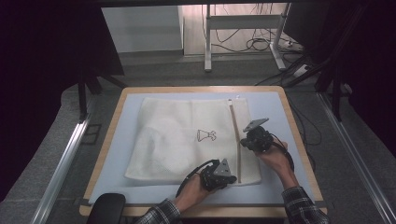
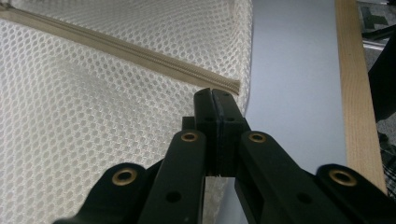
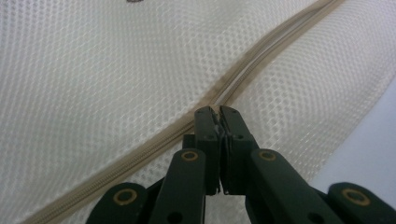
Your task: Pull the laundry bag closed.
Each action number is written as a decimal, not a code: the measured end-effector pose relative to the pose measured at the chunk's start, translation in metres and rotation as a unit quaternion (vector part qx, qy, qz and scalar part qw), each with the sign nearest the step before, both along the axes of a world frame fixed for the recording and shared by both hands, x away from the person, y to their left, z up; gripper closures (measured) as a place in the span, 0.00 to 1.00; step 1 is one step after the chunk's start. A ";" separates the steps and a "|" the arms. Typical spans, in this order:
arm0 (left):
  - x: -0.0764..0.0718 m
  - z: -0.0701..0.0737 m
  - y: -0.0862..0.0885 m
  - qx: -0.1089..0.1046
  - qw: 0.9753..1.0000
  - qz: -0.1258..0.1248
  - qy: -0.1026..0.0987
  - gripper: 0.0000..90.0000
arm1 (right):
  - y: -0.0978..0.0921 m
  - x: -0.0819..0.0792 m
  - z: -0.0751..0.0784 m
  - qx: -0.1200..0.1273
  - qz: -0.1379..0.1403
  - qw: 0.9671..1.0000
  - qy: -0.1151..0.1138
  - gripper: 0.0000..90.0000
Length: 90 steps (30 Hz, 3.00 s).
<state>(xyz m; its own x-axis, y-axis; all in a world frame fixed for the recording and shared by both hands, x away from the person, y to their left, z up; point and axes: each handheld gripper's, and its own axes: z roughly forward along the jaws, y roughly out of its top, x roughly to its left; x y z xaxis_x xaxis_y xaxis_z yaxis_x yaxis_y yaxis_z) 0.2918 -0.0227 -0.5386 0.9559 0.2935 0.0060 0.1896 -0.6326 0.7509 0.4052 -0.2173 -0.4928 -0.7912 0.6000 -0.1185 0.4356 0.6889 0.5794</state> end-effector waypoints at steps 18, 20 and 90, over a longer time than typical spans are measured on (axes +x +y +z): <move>0.000 0.000 0.000 -0.005 1.000 0.003 0.006 1.00 | 0.009 0.021 0.005 0.017 -0.029 0.999 0.007 0.97; 0.000 0.000 0.000 -0.005 1.000 0.003 0.006 1.00 | 0.010 0.023 0.007 0.014 -0.030 0.999 0.005 0.97; -0.005 0.000 0.001 -0.009 1.000 0.000 0.009 1.00 | 0.032 0.121 0.000 0.017 -0.061 0.998 -0.019 0.96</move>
<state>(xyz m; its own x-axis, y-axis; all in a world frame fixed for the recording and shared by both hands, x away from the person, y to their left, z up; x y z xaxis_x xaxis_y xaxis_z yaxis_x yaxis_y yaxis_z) 0.2863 -0.0215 -0.5390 0.9557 0.2940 -0.0162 0.2032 -0.6184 0.7591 0.5259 -0.1852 -0.4927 -0.7077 0.6956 -0.1241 0.4927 0.6117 0.6190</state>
